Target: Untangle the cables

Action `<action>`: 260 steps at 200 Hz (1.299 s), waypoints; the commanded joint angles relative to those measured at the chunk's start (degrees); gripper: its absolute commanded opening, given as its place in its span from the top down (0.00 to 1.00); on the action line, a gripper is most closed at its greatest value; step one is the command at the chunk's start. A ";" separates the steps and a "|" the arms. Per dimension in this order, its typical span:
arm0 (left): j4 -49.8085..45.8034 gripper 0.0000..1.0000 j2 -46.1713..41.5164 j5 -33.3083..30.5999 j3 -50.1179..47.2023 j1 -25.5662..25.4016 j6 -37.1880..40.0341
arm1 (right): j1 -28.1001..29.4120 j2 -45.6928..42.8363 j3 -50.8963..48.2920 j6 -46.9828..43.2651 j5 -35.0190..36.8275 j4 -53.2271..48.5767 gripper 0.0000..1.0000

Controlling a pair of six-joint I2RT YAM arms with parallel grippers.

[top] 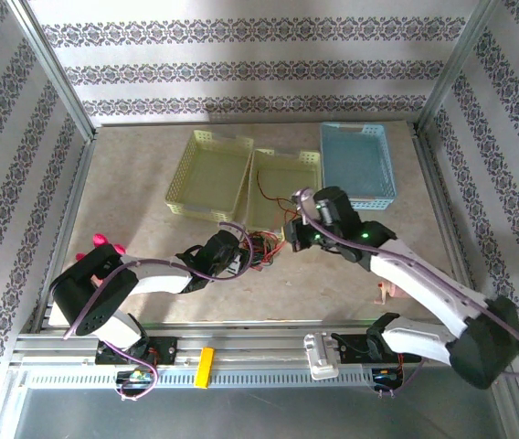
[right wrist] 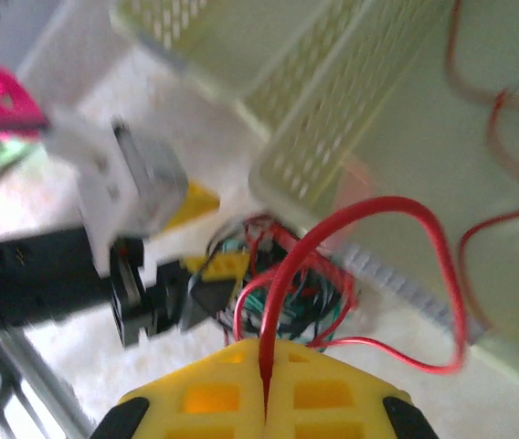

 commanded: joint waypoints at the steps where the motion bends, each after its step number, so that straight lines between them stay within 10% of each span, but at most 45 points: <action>1: -2.42 0.38 1.81 -0.31 0.16 -1.00 0.46 | -3.02 -5.54 4.17 -0.04 5.71 0.83 1.00; 112: -2.81 0.37 1.46 -2.07 -0.26 -1.00 -0.27 | -14.61 -15.92 13.94 -1.69 13.17 12.81 1.00; 260: -2.07 0.31 -5.45 -5.12 -3.81 -2.31 -1.80 | -14.25 19.76 11.42 13.12 -1.05 15.59 0.96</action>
